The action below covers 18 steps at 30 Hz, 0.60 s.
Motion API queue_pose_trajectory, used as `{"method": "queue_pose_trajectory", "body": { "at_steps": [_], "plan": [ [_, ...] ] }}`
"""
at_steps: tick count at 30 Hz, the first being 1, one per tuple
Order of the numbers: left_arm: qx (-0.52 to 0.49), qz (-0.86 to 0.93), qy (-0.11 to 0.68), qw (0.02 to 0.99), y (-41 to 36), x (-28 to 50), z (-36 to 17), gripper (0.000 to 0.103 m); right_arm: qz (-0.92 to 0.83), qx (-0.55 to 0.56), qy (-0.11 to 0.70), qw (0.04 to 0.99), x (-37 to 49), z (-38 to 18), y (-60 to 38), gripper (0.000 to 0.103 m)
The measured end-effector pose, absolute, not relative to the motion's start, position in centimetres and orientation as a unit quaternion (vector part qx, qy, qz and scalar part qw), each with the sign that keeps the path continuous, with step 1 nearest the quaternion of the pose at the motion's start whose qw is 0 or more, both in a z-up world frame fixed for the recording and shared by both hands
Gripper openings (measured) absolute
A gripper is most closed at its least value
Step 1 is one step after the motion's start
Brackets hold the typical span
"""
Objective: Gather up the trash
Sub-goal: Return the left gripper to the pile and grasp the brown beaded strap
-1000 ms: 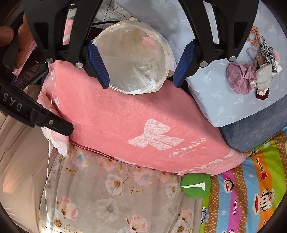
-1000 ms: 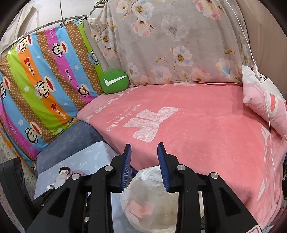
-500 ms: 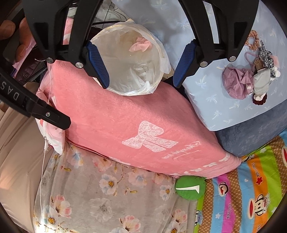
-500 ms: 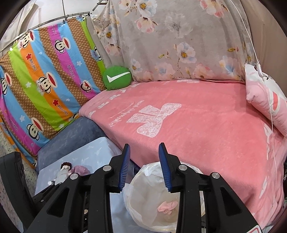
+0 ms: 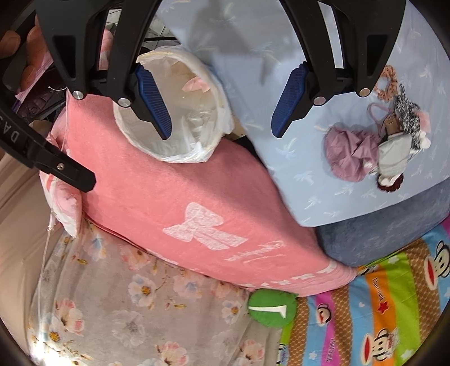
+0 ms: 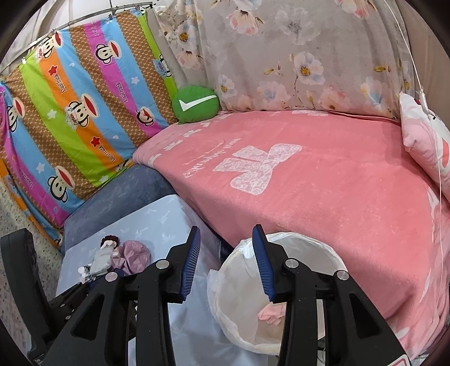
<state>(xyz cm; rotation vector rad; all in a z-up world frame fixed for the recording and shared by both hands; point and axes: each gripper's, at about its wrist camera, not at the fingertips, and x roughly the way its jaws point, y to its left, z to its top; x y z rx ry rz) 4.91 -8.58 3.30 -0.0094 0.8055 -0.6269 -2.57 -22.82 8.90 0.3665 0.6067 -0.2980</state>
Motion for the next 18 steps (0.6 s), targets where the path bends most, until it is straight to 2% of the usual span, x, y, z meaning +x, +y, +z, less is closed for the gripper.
{"method": "queue_pose_trajectory", "body": {
  "at_steps": [18],
  "plan": [
    [-0.054, -0.135, 0.461, 0.875, 4.0, 8.9, -3.8, 0.07, -0.056, 0.141, 0.372, 0.916, 2.9, 3.8, -13.1, 0.038]
  ]
}}
